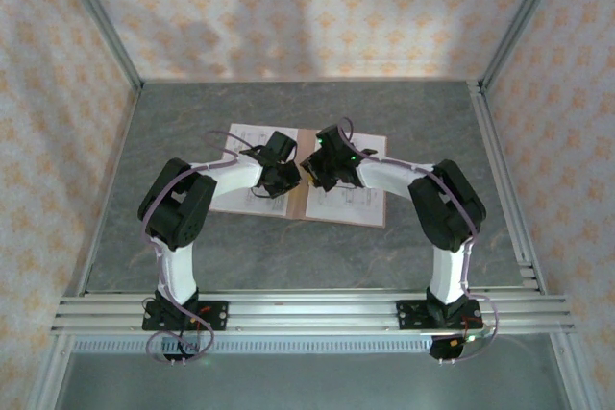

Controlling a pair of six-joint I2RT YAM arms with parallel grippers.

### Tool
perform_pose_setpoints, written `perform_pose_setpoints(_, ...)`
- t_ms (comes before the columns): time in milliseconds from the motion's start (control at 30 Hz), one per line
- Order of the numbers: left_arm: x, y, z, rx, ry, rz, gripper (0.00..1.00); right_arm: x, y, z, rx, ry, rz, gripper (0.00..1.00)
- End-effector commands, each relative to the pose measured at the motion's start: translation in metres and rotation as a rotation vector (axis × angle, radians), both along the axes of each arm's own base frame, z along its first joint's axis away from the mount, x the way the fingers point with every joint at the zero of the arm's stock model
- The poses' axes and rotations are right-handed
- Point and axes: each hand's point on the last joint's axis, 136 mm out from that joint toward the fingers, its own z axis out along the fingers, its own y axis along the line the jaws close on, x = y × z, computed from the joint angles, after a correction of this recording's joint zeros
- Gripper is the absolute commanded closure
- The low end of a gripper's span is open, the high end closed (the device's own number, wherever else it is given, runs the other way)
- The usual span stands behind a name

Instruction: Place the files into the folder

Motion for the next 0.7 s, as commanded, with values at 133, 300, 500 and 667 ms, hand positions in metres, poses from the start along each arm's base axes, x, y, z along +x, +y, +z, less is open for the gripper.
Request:
perform_pose_setpoints(133, -0.042, 0.03, -0.054, 0.165, 0.176, 0.002, 1.0, -0.008, -0.006, -0.01, -0.037, 0.023, -0.002, 0.74)
perform_pose_setpoints(300, -0.041, 0.031, -0.055, 0.167, 0.175, 0.008, 1.0, -0.013, -0.009, -0.017, -0.059, 0.039, 0.012, 0.75)
perform_pose_setpoints(500, -0.041, 0.032, -0.055, 0.169, 0.176, 0.015, 1.0, -0.025, -0.017, -0.033, -0.094, 0.078, 0.023, 0.76)
perform_pose_setpoints(667, -0.041, 0.033, -0.054, 0.173, 0.176, 0.02, 1.0, -0.031, -0.025, -0.041, -0.125, 0.091, 0.027, 0.76)
